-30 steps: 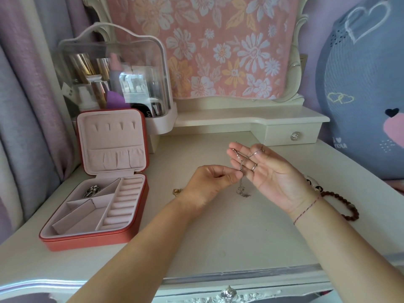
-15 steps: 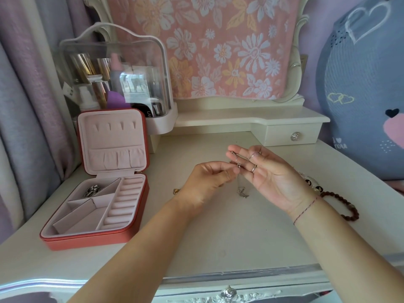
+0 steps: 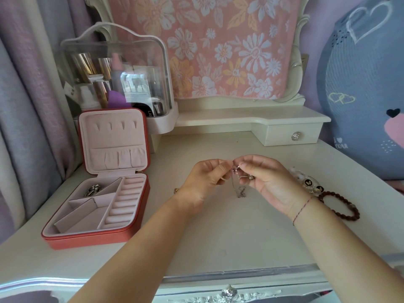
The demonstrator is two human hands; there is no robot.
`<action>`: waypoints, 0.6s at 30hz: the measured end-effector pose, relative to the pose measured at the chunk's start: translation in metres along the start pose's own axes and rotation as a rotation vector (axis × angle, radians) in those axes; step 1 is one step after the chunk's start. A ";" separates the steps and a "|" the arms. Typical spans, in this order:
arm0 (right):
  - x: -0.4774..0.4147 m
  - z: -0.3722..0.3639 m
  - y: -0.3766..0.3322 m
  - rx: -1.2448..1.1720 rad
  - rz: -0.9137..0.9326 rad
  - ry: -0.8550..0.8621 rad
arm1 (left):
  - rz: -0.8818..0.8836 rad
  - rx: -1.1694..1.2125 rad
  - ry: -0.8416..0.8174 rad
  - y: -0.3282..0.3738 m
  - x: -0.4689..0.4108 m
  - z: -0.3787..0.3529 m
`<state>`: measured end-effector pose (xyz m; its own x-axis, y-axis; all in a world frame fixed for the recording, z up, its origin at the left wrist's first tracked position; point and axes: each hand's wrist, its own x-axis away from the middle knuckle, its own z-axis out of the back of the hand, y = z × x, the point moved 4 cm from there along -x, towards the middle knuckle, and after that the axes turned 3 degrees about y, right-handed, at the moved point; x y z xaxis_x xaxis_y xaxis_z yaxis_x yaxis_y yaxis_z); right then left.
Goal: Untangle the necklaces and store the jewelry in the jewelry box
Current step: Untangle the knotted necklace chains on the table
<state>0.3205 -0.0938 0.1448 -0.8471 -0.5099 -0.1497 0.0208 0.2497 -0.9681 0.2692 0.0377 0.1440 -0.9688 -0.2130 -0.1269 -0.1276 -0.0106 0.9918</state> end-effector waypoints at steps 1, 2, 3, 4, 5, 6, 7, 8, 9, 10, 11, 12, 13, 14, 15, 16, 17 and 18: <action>0.000 0.000 0.000 0.018 0.007 -0.007 | -0.003 0.002 0.000 0.000 0.000 0.000; 0.001 -0.001 0.000 0.036 0.013 -0.013 | -0.007 0.001 -0.004 -0.001 0.000 0.000; 0.001 -0.001 0.000 0.052 0.020 -0.015 | -0.010 -0.006 -0.008 -0.001 -0.001 0.001; 0.001 -0.001 0.000 0.065 0.024 -0.009 | -0.012 -0.010 -0.007 -0.001 -0.001 0.001; 0.001 -0.001 0.000 0.075 0.027 0.003 | -0.010 -0.011 0.000 -0.002 -0.002 0.002; 0.000 0.000 0.000 0.084 0.025 0.015 | -0.006 -0.004 0.008 -0.002 -0.002 0.002; 0.000 0.000 0.001 0.097 0.021 0.020 | -0.005 0.000 0.015 -0.003 -0.003 0.003; 0.000 0.000 0.001 0.117 0.015 0.018 | -0.007 0.001 0.020 -0.003 -0.003 0.003; 0.000 0.000 0.002 0.143 0.012 0.013 | -0.007 -0.001 0.021 -0.003 -0.003 0.003; 0.000 0.000 0.003 0.166 0.008 0.009 | -0.007 0.003 0.018 -0.003 -0.003 0.003; 0.000 0.000 0.004 0.185 0.009 0.013 | -0.006 0.011 0.011 -0.002 -0.002 0.003; -0.001 0.000 0.004 0.196 0.009 0.022 | -0.004 0.020 0.002 -0.002 -0.002 0.002; -0.001 0.001 0.004 0.208 0.014 0.029 | 0.001 0.023 -0.012 -0.002 -0.002 0.002; -0.001 0.002 0.003 0.213 0.019 0.036 | 0.011 0.025 -0.030 -0.002 -0.001 0.001; -0.001 0.002 0.003 0.210 0.027 0.041 | 0.025 0.035 -0.050 -0.002 -0.001 0.001; -0.001 0.001 0.001 0.195 0.029 0.053 | 0.045 0.059 -0.071 -0.003 0.000 0.000; -0.001 0.001 0.000 0.167 0.024 0.073 | 0.067 0.091 -0.087 -0.004 0.000 0.000; -0.001 0.002 -0.001 0.120 0.011 0.104 | 0.086 0.124 -0.098 -0.004 -0.001 0.001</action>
<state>0.3224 -0.0947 0.1457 -0.8966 -0.4184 -0.1447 0.0883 0.1513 -0.9845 0.2702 0.0384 0.1396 -0.9926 -0.1116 -0.0487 -0.0627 0.1254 0.9901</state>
